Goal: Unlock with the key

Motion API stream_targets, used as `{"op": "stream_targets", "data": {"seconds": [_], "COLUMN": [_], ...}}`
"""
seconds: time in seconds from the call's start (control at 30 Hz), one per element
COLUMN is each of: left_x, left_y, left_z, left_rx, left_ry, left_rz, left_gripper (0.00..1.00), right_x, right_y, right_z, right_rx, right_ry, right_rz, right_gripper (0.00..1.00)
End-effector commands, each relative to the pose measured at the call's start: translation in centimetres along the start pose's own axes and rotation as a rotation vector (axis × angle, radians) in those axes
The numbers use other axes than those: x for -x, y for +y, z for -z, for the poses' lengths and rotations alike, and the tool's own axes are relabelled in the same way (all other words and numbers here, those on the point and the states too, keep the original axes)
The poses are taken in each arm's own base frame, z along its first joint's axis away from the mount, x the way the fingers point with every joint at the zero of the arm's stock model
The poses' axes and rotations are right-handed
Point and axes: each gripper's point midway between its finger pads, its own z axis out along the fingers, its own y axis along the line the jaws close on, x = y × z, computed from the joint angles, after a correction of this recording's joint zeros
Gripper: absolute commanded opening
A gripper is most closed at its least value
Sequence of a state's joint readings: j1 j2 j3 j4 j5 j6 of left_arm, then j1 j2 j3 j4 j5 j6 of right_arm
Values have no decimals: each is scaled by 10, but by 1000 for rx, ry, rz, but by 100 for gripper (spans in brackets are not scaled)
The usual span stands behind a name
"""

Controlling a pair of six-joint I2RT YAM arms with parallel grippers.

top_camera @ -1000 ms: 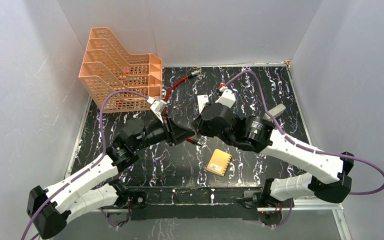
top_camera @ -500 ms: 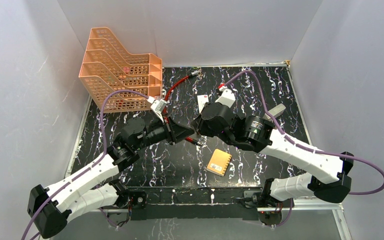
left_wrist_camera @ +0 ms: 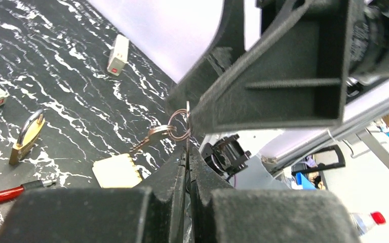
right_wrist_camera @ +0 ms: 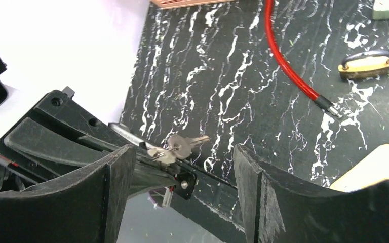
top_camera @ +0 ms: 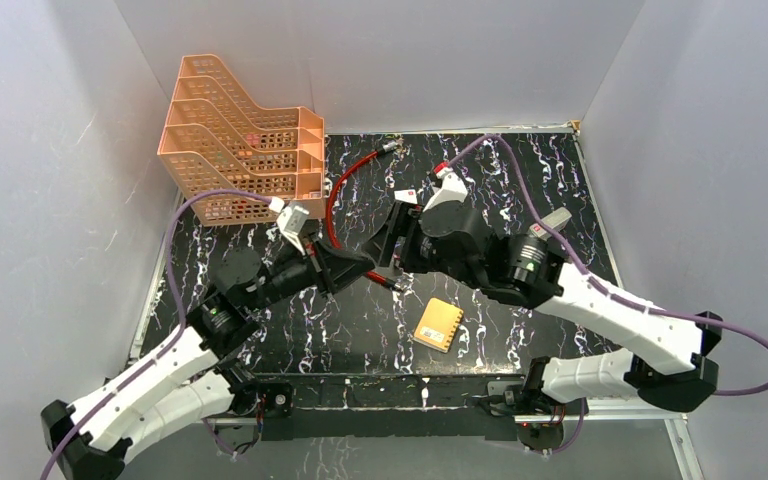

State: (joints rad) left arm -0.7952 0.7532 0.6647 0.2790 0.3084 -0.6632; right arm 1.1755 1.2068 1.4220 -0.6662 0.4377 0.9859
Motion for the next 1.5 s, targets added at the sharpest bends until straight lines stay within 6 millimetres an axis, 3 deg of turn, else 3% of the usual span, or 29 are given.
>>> {"op": "stream_targets", "data": {"seconds": [0.0, 0.1, 0.2, 0.37, 0.57, 0.77, 1.07, 1.27, 1.33, 1.4, 1.47], "left_x": [-1, -6, -7, -18, -16, -18, -19, -23, -22, -22, -27], "left_y": [-39, -70, -99, -116, -121, -125, -127, -126, -127, -126, -114], "left_z": [29, 51, 68, 76, 72, 73, 81, 86, 87, 87, 87], "left_rx": [-167, -296, -406, -472, -446, -447, -430, -430, -431, -419, -343], "left_ry": [35, 99, 187, 381, 497, 584, 660, 675, 682, 687, 717], "left_rz": [-115, -170, -180, -78, -18, 28, 42, 30, 31, 28, 21], "left_gripper": [0, 0, 0, 0, 0, 0, 0, 0, 0, 0, 0], "right_x": [22, 21, 4, -22, -29, -43, -48, -41, -47, -56, -45], "right_y": [38, 52, 53, 58, 59, 64, 69, 90, 93, 94, 90], "right_z": [45, 83, 112, 142, 145, 139, 129, 124, 119, 115, 107], "right_rx": [295, 514, 654, 817, 862, 920, 938, 995, 1005, 1031, 945], "right_ry": [-69, -102, -56, 74, 115, 173, 193, 125, 172, 225, 173], "right_rz": [150, 333, 514, 694, 809, 832, 854, 839, 847, 846, 855], "right_gripper": [78, 75, 73, 71, 66, 64, 58, 59, 60, 53, 62]}}
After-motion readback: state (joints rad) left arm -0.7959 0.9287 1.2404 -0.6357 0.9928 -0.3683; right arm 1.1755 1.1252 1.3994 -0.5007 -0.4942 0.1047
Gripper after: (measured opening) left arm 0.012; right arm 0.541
